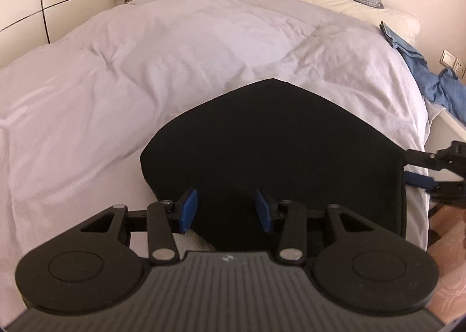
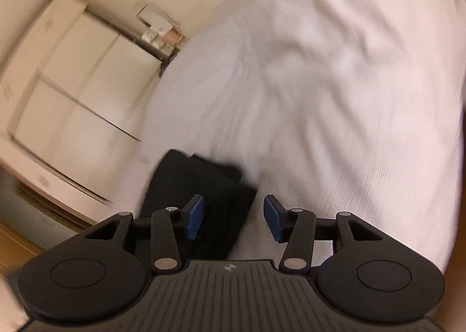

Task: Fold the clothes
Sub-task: 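Fold the black garment over with the right gripper and lay it down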

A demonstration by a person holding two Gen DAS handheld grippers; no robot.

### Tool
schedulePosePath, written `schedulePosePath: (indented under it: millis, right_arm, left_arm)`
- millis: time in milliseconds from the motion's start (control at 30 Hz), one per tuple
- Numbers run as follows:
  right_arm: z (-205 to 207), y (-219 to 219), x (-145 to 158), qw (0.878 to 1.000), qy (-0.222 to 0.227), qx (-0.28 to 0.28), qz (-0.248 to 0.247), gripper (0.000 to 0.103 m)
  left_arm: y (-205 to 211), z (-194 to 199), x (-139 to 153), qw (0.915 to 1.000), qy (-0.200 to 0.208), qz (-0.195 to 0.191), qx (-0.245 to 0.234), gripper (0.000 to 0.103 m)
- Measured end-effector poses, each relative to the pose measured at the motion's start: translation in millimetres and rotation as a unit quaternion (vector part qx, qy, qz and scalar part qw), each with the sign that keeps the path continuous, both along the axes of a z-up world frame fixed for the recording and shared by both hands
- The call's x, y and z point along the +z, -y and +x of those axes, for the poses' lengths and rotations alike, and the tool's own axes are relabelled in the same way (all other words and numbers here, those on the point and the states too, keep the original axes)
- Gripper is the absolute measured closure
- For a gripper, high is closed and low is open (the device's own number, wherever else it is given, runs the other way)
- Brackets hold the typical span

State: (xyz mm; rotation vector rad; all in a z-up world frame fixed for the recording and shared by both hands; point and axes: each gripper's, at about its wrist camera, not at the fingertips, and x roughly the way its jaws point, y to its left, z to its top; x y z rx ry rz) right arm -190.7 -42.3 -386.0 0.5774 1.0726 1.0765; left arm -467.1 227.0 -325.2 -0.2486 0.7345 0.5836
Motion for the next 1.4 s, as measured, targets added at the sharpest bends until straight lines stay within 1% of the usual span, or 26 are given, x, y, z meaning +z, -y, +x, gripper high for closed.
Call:
schedulePosePath:
  millis: [33, 67, 100, 167, 267, 300, 333, 400, 433, 500, 533, 567, 633, 700, 767, 833, 900, 933, 1000, 1067, 1100, 1133, 1200, 1300, 1333, 1400]
  right_arm:
    - [1, -4, -3, 1.0, -0.006, -0.001, 0.008, 0.055]
    - [2, -8, -5, 1.0, -0.008, -0.002, 0.013, 0.072]
    - [0, -11, -1, 1.0, 0.008, -0.001, 0.007, 0.079]
    - [-3, -17, 7, 0.999, 0.039, 0.0, -0.005, 0.088]
    - [-4, -17, 26, 0.996, 0.087, -0.017, -0.017, 0.092]
    - [-2, -18, 26, 0.995, 0.089, -0.024, -0.029, 0.092]
    - [0, -20, 25, 0.995, 0.091, -0.029, -0.041, 0.092]
    - [4, -32, 12, 0.993, 0.089, -0.026, -0.079, 0.093]
    - [4, -36, 6, 0.991, 0.093, -0.026, -0.096, 0.095]
    - [3, -39, 2, 0.99, 0.095, -0.024, -0.106, 0.093]
    - [2, -38, 7, 0.99, 0.096, -0.024, -0.105, 0.09]
    - [-1, -35, 16, 0.988, 0.114, -0.028, -0.105, 0.082]
    - [-9, -31, 36, 0.98, 0.16, -0.036, -0.109, 0.073]
    - [-19, -32, 52, 0.972, 0.209, -0.033, -0.104, 0.073]
    - [-29, -35, 65, 0.963, 0.254, -0.019, -0.091, 0.072]
    - [-38, -47, 65, 0.953, 0.29, 0.013, -0.089, 0.073]
    - [-50, -50, 53, 0.942, 0.314, 0.041, -0.107, 0.072]
    - [-55, -53, 46, 0.936, 0.326, 0.055, -0.118, 0.073]
    - [-58, -64, 26, 0.921, 0.347, 0.081, -0.156, 0.073]
    - [-54, -66, 15, 0.92, 0.344, 0.085, -0.168, 0.081]
    - [-53, -67, 10, 0.919, 0.342, 0.088, -0.174, 0.081]
    - [-50, -69, 6, 0.919, 0.34, 0.089, -0.18, 0.081]
    - [-40, -67, 7, 0.926, 0.32, 0.082, -0.185, 0.081]
    - [-39, -50, 18, 0.938, 0.294, 0.068, -0.171, 0.078]
    - [-46, -43, 26, 0.938, 0.3, 0.062, -0.16, 0.077]
    - [-59, -30, 39, 0.939, 0.31, 0.05, -0.138, 0.077]
  left_arm:
    - [1, 0, 1, 1.0, -0.001, 0.0, 0.001, 0.064]
    - [1, 0, 1, 1.0, -0.002, 0.001, 0.001, 0.064]
    - [3, 1, 2, 1.0, -0.005, 0.004, 0.0, 0.064]
    - [5, 2, 4, 1.0, -0.003, 0.005, -0.005, 0.064]
    - [10, 6, 4, 0.9998, -0.002, 0.011, -0.017, 0.064]
    - [12, 8, 3, 0.9997, -0.004, 0.015, -0.021, 0.064]
    - [14, 12, 1, 0.9994, -0.01, 0.022, -0.024, 0.064]
    - [18, 16, -6, 0.9987, -0.026, 0.034, -0.028, 0.064]
    - [20, 16, -7, 0.9986, -0.03, 0.035, -0.027, 0.064]
    - [24, 10, -4, 0.9987, -0.026, 0.036, -0.024, 0.064]
    - [27, 8, -2, 0.9988, -0.023, 0.037, -0.023, 0.064]
    - [30, 4, 2, 0.999, -0.018, 0.035, -0.023, 0.064]
    - [43, -3, 10, 0.9989, -0.002, 0.036, -0.029, 0.064]
    - [60, -9, 17, 0.9981, 0.014, 0.042, -0.043, 0.064]
    - [76, -12, 15, 0.9969, 0.024, 0.029, -0.069, 0.064]
    - [91, -14, 6, 0.9951, 0.025, 0.018, -0.094, 0.066]
    - [100, -11, -8, 0.9949, 0.012, 0.019, -0.098, 0.066]
    - [102, -8, -14, 0.9948, 0.007, 0.023, -0.099, 0.066]
    - [105, -3, -25, 0.9945, -0.004, 0.031, -0.1, 0.066]
    - [108, 2, -31, 0.9936, -0.013, 0.043, -0.103, 0.066]
    - [110, 5, -31, 0.9931, -0.017, 0.05, -0.104, 0.066]
    - [110, 6, -30, 0.9937, -0.019, 0.049, -0.099, 0.065]
    - [109, 5, -22, 0.9958, -0.02, 0.039, -0.081, 0.065]
    - [109, -10, -7, 0.9984, 0.004, 0.021, -0.052, 0.068]
    - [111, -13, -6, 0.9986, 0.006, 0.023, -0.047, 0.068]
    - [111, -13, -12, 0.9988, -0.004, 0.019, -0.045, 0.068]
